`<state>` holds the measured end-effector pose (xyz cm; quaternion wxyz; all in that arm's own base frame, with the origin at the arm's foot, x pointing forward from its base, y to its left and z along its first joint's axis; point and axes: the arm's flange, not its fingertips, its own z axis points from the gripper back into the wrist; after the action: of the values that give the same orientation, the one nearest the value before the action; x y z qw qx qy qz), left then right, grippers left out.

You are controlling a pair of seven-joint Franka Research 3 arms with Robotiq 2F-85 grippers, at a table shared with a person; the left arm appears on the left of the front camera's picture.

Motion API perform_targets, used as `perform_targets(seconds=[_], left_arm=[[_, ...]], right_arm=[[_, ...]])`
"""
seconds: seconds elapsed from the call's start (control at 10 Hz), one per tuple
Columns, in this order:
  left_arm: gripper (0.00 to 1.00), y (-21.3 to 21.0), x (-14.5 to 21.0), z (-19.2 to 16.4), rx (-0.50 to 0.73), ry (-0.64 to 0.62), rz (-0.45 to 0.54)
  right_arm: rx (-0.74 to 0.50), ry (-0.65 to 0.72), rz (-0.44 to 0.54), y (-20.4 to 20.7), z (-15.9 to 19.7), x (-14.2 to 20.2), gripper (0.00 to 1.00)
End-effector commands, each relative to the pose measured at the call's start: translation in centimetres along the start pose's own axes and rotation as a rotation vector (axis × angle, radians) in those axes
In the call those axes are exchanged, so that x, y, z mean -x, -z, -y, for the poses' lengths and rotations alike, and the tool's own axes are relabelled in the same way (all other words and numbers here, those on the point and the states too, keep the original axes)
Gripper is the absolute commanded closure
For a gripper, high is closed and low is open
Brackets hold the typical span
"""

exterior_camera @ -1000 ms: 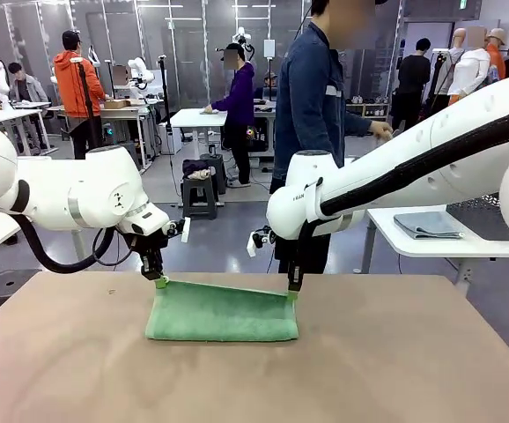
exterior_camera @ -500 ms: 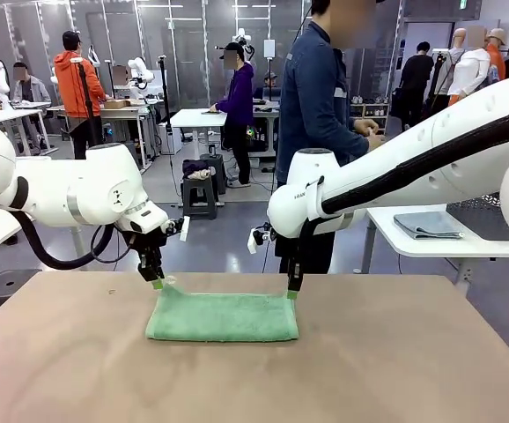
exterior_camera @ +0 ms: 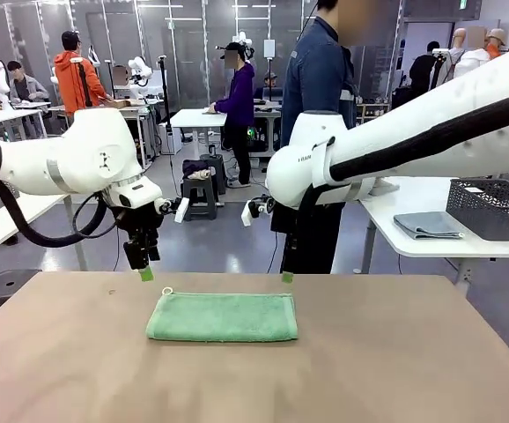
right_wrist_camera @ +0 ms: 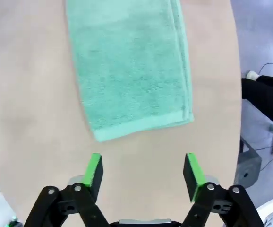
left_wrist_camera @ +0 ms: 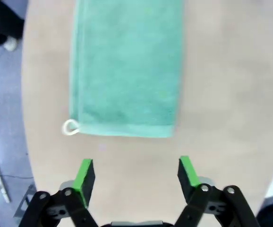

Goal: Fold the towels and place them in the basket.
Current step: When a person lays out a Towel with hook on the table, fold it in half twice.

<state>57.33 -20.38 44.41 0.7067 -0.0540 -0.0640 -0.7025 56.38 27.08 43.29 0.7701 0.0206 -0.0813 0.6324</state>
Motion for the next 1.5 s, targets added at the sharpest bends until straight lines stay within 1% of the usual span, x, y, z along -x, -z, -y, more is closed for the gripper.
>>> perform_targets(seconds=[0.0, 0.1, 0.2, 0.3, 0.4, 0.5, 0.6, 0.7, 0.8, 0.9, 1.0, 1.1, 1.2, 1.3, 1.4], left_arm=[[0.00, -2.2, -0.4, 6.5, 0.040, 0.036, 0.096], [0.00, -3.3, -0.5, 8.0, 0.021, 0.064, 0.127], [0.00, -3.9, -0.1, 8.6, 0.014, 0.093, 0.148], [0.00, -4.5, 0.6, 8.6, 0.002, 0.105, 0.177], [0.00, -5.0, 1.6, 8.4, -0.001, 0.126, 0.210], [0.00, -5.6, 2.8, 8.3, -0.006, 0.142, 0.248], [0.00, -6.0, 3.9, 7.7, -0.008, 0.158, 0.282], [0.00, -6.2, 4.9, 7.1, -0.006, 0.168, 0.306], [0.00, -6.2, 5.7, 6.6, 0.003, 0.170, 0.328], [0.00, -6.0, 6.4, 6.1, 0.010, 0.170, 0.340], [0.00, -6.0, 6.9, 5.8, 0.019, 0.170, 0.348], [0.00, -5.9, 7.0, 5.5, 0.017, 0.178, 0.353], [0.00, -6.0, 7.0, 5.2, 0.010, 0.190, 0.360], [0.00, -6.2, 7.4, 4.7, 0.002, 0.214, 0.372], [0.00, -6.4, 7.8, 4.6, 0.001, 0.221, 0.386]], right_arm=[[0.044, 0.103, 0.029, -1.6, -5.5, 1.6, 0.00], [0.083, 0.135, 0.054, -2.2, -7.0, 1.7, 0.00], [0.095, 0.167, 0.067, -2.5, -7.9, 1.9, 0.00], [0.102, 0.215, 0.120, -2.9, -8.3, 2.3, 0.00], [0.115, 0.313, 0.195, -3.6, -8.2, 3.1, 0.00], [0.152, 0.515, 0.298, -4.4, -7.8, 4.5, 0.00], [0.163, 0.674, 0.375, -5.0, -6.8, 5.8, 0.00], [0.153, 0.811, 0.422, -5.3, -6.2, 6.5, 0.00], [0.072, 0.896, 0.397, -5.5, -5.8, 6.6, 0.00], [0.046, 0.980, 0.334, -5.8, -5.4, 6.1, 0.00], [-0.045, 1.045, 0.312, -5.9, -5.3, 5.4, 0.00], [-0.127, 1.108, 0.241, -5.1, -5.1, 5.0, 0.00], [-0.191, 1.183, 0.194, -4.1, -4.9, 4.9, 0.00], [-0.252, 1.259, 0.205, -3.3, -4.2, 5.3, 0.00], [-0.279, 1.309, 0.231, -2.9, -3.8, 5.9, 0.00]])
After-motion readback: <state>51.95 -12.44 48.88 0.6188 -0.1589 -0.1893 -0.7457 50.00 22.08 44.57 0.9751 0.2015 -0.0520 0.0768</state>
